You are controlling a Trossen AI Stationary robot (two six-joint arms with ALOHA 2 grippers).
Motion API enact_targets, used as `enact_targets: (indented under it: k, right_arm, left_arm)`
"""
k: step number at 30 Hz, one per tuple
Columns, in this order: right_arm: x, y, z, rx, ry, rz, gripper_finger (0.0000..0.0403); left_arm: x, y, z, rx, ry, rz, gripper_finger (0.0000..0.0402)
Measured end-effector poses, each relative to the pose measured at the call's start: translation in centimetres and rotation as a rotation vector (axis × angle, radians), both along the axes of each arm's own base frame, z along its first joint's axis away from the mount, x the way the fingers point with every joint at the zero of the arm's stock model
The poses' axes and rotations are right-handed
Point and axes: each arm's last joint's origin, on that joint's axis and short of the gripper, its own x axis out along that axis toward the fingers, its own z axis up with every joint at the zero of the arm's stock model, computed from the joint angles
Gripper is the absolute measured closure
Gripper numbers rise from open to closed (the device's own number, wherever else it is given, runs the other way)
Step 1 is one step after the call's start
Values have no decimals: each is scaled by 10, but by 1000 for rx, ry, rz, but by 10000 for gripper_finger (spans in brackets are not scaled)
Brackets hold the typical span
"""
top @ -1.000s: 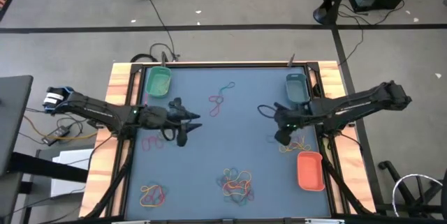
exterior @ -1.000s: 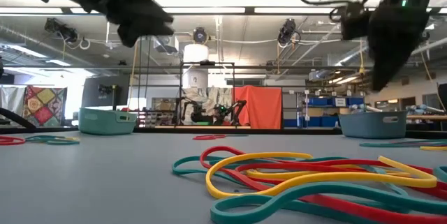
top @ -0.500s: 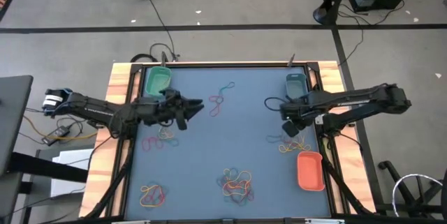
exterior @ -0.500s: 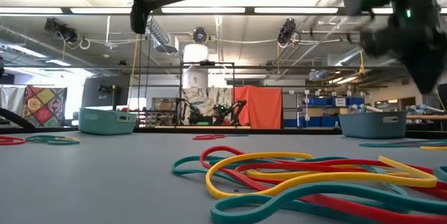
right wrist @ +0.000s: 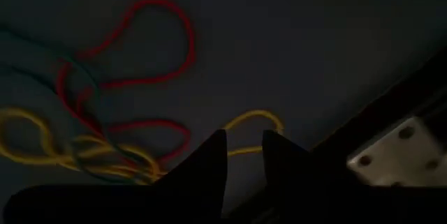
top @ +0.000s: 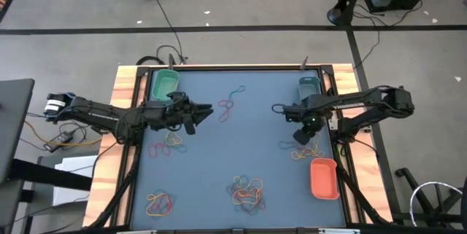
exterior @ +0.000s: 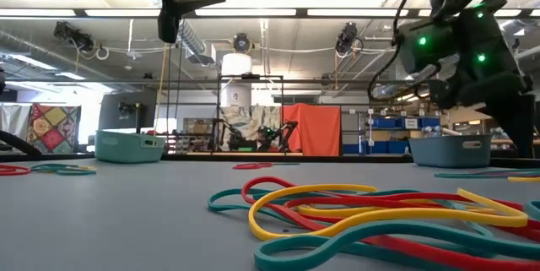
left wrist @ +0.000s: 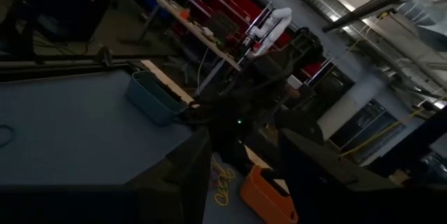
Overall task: Sort rubber bands into baskets
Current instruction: Put the yellow rubber band into the green bin
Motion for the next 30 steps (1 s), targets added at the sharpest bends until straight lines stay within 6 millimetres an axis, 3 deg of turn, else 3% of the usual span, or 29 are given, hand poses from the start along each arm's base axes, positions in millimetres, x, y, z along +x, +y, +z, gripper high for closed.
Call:
enact_targets:
  k: [4, 9, 22, 30]
  right_arm:
    - [2, 0, -5, 59, 9, 139, 297]
    - [5, -2, -12, 12, 68, 296, 298]
    - [-1, -1, -45, 139, 305, 269, 298]
    - [6, -1, -57, 147, 287, 249, 298]
  left_arm:
    - [0, 0, 0, 1, 1, 0, 229]
    - [0, 0, 0, 2, 3, 0, 229]
    - [0, 0, -2, 4, 20, 0, 229]
    - [0, 0, -3, 5, 32, 1, 229]
